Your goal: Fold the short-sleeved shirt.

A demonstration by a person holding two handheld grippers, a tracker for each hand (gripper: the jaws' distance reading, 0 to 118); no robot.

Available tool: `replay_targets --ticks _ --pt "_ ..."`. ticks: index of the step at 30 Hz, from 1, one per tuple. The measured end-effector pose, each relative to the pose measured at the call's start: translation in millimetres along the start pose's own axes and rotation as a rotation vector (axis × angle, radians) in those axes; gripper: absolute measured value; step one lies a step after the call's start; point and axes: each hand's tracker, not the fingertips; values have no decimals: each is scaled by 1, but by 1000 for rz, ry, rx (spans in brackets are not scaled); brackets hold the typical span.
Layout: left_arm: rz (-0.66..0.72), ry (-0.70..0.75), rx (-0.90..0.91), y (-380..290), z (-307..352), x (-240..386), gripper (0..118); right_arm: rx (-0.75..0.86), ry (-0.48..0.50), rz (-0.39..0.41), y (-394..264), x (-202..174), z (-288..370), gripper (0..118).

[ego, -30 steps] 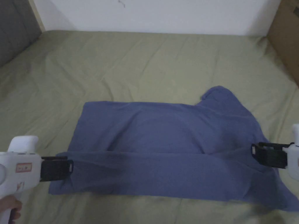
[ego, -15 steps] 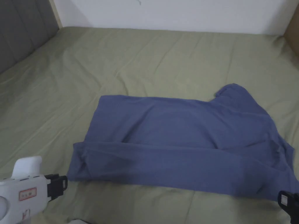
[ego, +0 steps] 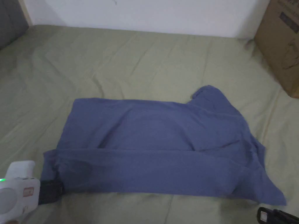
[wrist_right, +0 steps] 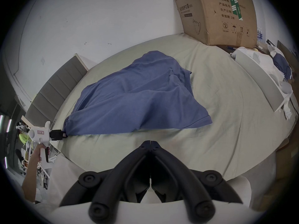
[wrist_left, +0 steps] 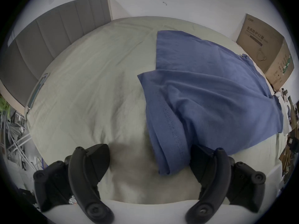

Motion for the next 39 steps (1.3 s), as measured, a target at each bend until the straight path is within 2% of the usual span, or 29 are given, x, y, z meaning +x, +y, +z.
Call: replay_targets --ticks 1,2,3,4,5,6,7,10,12,15,16,17,18,19,20,21,22,23,24,25,27,28,32,36,39 --pt "-3 -1 4 1 3 0 75 0 -5 -1 1 0 1 0" --pt "-5 5 20 2 10 1 33 0 -21 3 2 2 1 3" --pt "0 26 75 4 17 0 1 -2 -41 13 2 4 0 16" --pt "6 22 103 5 20 -3 1 -4 -76 29 3 6 -1 36" --pt "22 -12 104 7 23 -6 1 7 -93 42 2 12 -4 71" --pt "36 -32 71 11 25 -6 1 11 -101 51 3 15 -6 96" --pt "27 -32 67 12 24 -7 1 26 -112 55 5 17 -7 109" --pt "16 -39 57 12 28 -6 1 97 -98 34 17 27 -8 113" --pt "21 -46 54 11 32 -8 1 93 -101 33 28 36 -19 112" --pt "12 -51 56 12 37 -7 1 25 -175 115 40 49 -53 112" --pt "10 -52 54 12 38 -8 1 -39 -147 135 42 51 -65 111" --pt "8 -53 53 12 40 -8 1 -106 -97 151 44 51 -77 103" --pt "9 -56 56 13 42 -6 1 -132 -87 131 43 49 -87 87" --pt "8 -58 57 13 44 -6 1 -159 -80 121 40 47 -96 61" --pt "6 -58 58 12 46 -5 1 -152 -169 142 37 38 -98 55" --pt "1 -58 59 12 49 -5 1 -106 -178 197 34 29 -93 44" --pt "-5 -56 60 11 48 -6 1 -104 -156 223 34 24 -90 15" --pt "-15 -54 61 11 50 -5 1 -109 -89 171 35 20 -89 9" --pt "-27 -52 61 10 53 -5 1 -114 -122 143 37 13 -90 9" --pt "-37 -52 62 10 56 -5 1 -128 -123 171 38 11 -89 9" --pt "-48 -58 67 13 64 -7 1 -129 -160 299 41 3 -83 9" --pt "-43 -73 71 14 68 -9 1 -121 -177 314 44 3 -76 9" --pt "-34 -94 93 16 76 -25 1 -72 -95 189 58 21 -35 9" --pt "-41 -98 94 3 84 -30 1 -99 -93 270 57 20 6 9" --pt "-93 -84 82 -17 93 -26 1 -119 -95 280 34 20 24 9"
